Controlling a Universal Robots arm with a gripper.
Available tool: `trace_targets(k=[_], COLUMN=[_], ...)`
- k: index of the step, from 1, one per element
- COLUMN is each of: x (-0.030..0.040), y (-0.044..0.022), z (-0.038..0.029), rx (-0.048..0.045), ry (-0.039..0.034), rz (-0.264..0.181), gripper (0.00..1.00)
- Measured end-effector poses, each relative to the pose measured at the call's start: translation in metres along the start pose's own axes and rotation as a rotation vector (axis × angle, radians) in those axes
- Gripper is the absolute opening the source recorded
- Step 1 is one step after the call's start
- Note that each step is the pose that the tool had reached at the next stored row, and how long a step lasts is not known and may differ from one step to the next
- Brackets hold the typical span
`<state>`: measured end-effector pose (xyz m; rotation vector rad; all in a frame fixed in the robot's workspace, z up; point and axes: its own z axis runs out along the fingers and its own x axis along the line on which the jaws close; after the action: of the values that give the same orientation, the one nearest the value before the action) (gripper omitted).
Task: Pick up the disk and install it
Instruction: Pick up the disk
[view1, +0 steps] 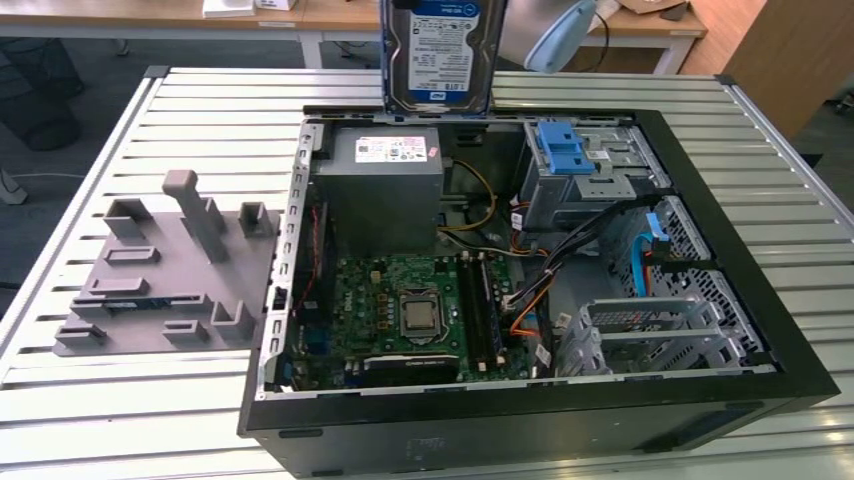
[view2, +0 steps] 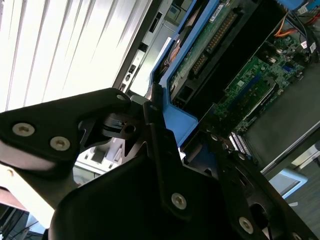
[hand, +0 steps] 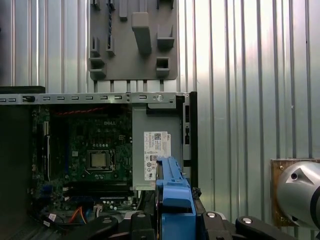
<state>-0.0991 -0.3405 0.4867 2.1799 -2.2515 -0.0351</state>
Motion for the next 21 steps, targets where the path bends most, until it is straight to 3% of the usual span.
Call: trace_targets(k=[3,8,21], x=[-0.0002,-0.0003,0.0066], y=[-0.0059,-0.01,-0.0102], z=[-0.0001,-0.0002,-0.0002], rx=[0.0,0.0,0.0], ry=[0.0,0.0,0.0], rz=[0.0,0.0,0.0], gripper=[0.36,0.36,0.36])
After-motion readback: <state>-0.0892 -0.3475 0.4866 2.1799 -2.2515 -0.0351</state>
